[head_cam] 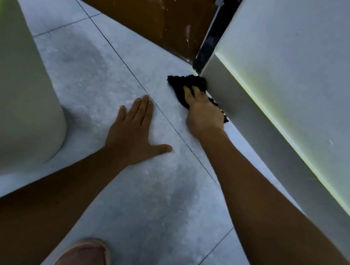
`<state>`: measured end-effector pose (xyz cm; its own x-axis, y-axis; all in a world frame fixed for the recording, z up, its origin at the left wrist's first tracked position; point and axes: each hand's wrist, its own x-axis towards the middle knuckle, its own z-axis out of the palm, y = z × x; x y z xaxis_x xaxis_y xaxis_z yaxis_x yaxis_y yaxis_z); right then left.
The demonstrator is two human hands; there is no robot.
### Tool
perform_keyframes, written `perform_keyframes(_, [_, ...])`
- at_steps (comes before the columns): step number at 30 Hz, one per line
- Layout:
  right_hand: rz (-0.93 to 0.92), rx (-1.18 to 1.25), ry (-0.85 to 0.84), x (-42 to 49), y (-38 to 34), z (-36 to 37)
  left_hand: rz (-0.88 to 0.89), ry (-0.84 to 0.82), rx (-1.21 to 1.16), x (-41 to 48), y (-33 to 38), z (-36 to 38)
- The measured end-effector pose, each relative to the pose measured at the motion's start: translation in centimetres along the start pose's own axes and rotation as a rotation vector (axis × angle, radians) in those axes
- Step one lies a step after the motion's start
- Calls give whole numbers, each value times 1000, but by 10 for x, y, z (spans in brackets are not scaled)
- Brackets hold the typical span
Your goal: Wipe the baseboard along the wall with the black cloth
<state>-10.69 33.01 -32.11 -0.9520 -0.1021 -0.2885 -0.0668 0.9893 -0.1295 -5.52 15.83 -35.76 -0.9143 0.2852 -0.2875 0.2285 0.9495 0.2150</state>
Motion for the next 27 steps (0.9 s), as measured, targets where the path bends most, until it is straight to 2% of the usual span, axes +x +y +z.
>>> perform_keyframes(5, [-188, 24, 89, -75, 10, 30, 32, 5, 27, -2, -4, -1])
perform_keyframes(7, [-154, 29, 126, -106, 35, 35, 33, -4, 37, -3, -4, -2])
perform_keyframes(9, [-49, -25, 62, -112, 67, 26, 28, -10, 39, -5, -2, -3])
perform_keyframes(11, [46, -48, -131, -105, 86, 8, 50, -11, 51, -9, 6, -2])
perform_keyframes(14, [17, -151, -241, -105, 82, -10, 139, 25, 35, -17, 34, 7])
perform_keyframes(17, [14, -103, -269, -140, 77, 1, 109, 33, -89, -32, 72, 21])
perform_keyframes(22, [-10, 6, -45, -221, 89, 44, 246, 8, -26, -48, 93, 37])
perform_keyframes(25, [165, 54, 74, -219, 117, 50, 279, -7, 46, -51, 102, 41])
perform_keyframes(27, [321, 122, 27, -202, 127, 42, 294, -12, 62, -51, 110, 43])
